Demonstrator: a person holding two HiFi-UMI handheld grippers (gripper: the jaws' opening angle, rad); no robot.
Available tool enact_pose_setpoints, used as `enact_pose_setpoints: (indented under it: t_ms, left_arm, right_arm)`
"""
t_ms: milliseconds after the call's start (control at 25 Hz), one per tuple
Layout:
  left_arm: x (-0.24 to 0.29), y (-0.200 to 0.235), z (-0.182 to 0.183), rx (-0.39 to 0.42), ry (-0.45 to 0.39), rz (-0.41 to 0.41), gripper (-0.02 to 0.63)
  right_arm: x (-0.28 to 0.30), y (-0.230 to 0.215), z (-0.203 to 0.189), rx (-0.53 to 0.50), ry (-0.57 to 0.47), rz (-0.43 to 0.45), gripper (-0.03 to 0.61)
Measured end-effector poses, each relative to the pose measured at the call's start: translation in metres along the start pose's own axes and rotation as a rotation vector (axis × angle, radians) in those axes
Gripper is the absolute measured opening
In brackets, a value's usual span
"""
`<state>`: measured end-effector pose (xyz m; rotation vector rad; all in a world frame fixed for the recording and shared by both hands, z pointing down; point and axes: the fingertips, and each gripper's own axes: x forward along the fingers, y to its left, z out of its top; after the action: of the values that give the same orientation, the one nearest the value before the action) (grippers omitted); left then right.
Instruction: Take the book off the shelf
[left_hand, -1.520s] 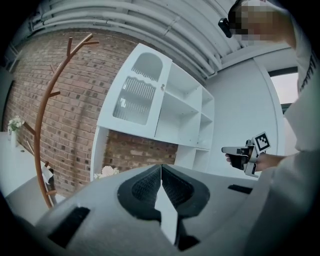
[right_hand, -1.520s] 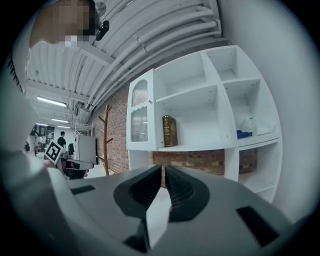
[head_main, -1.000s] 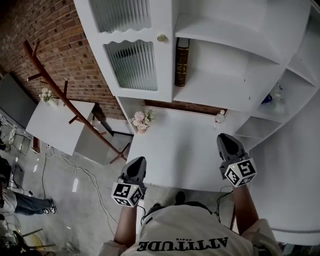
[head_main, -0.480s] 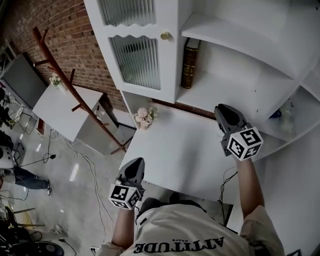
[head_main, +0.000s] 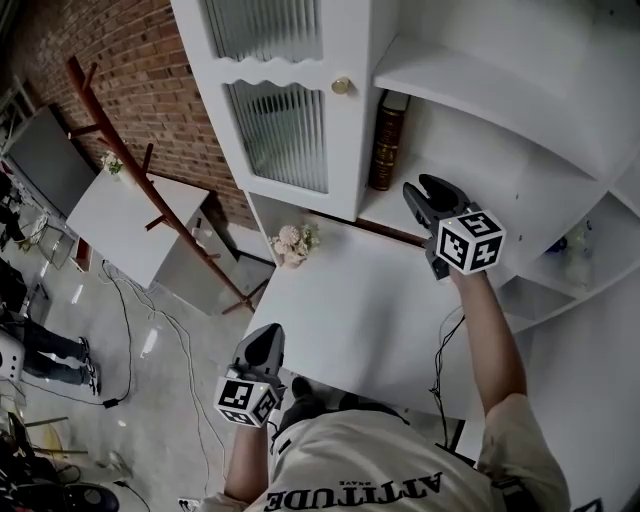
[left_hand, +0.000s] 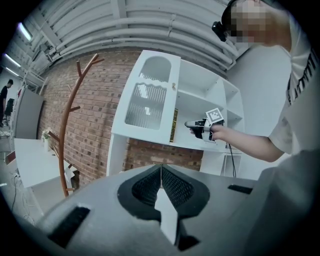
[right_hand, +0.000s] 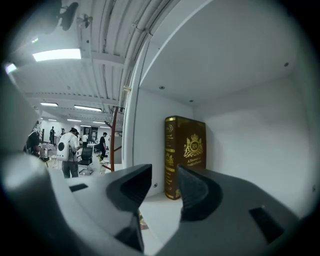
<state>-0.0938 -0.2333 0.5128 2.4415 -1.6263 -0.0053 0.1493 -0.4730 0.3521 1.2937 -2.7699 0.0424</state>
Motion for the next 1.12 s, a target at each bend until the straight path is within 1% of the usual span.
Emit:
enact_pose_setpoints:
  t_ms: [240, 440, 680, 840, 1120]
  left_arm:
    - [0.007, 0.032, 0.012, -0.003, -0.017, 0.009, 0.026]
    - [0.009, 0.052, 0.018, -0.005, -0.028, 0.016, 0.026]
    - [0.006, 0.077, 0.015, -0.025, -0.016, 0.038, 0.026]
    - [0.007, 0.084, 0.013, -0.036, -0.01, 0.038, 0.026]
    - [0.014, 0.086, 0.011, -0.042, -0.001, 0.019, 0.026]
  right_arm:
    - [0.043, -0.005, -0.003, 0.007, 0.028, -0.039, 0.211]
    - [0.07, -0.02, -0.005, -0.004, 0.06, -0.073, 0.247]
    - [0.085, -0.027, -0.002, 0.053, 0.035, -0.096, 0.267]
    - [0.092, -0.027, 0.0, 0.044, 0.023, -0.13, 0.268]
    - [0.095, -0.036, 0.0, 0.02, 0.001, -0.219, 0.267]
